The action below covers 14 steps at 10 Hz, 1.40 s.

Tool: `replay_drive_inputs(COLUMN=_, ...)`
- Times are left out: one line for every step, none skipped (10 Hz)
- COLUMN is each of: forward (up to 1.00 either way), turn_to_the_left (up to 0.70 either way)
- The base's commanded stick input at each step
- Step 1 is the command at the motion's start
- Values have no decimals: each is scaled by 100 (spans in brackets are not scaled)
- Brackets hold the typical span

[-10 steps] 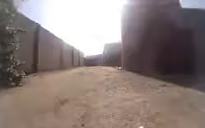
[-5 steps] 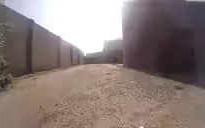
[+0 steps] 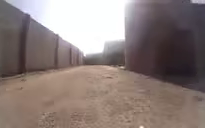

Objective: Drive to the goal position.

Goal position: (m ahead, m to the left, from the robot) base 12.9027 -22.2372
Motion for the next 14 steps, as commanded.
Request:
replay_drive_inputs(forward=100, turn_to_the_left=0)
replay_drive_inputs(forward=100, turn_to_the_left=0)
replay_drive_inputs(forward=100, turn_to_the_left=0)
replay_drive_inputs(forward=100, turn_to_the_left=0)
replay_drive_inputs(forward=100, turn_to_the_left=0)
replay_drive_inputs(forward=100, turn_to_the_left=0)
replay_drive_inputs(forward=100, turn_to_the_left=0)
replay_drive_inputs(forward=100, turn_to_the_left=0)
replay_drive_inputs(forward=100, turn_to_the_left=0)
replay_drive_inputs(forward=100, turn_to_the_left=0)
replay_drive_inputs(forward=100, turn_to_the_left=0)
replay_drive_inputs(forward=100, turn_to_the_left=0)
replay_drive_inputs(forward=100, turn_to_the_left=0)
replay_drive_inputs(forward=100, turn_to_the_left=0)
